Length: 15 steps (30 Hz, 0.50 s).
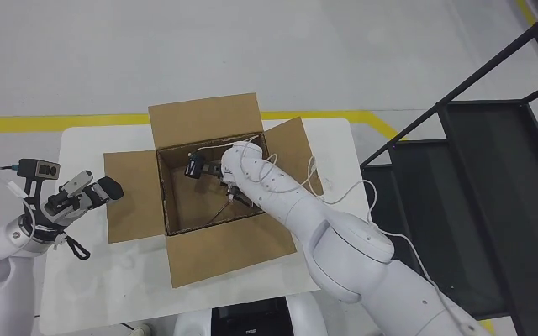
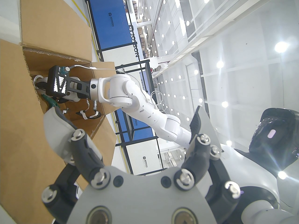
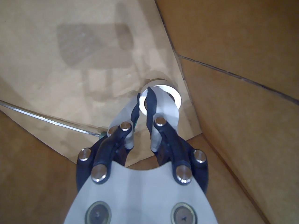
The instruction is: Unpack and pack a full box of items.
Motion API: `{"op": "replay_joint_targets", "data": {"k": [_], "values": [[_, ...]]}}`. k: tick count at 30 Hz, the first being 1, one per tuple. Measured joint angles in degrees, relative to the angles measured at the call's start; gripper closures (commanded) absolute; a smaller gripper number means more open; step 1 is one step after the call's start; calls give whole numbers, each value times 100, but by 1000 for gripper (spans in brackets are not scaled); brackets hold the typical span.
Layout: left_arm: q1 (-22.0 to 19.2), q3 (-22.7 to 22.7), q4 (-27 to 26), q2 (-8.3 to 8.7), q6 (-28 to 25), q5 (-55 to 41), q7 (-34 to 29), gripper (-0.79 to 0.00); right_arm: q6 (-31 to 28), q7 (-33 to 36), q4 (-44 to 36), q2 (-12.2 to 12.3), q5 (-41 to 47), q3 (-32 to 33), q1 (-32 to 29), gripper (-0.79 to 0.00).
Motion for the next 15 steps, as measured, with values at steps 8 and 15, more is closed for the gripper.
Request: {"op": "replay_joint_targets", "data": {"k": [8,15], "values": [[0,0,0,0,0,0,0,-785,-211,-211,2,-5,-32,3,37,0],[0,0,0,0,0,0,0,-785,-534,-538,-31,127,156,189,82,0]]}}
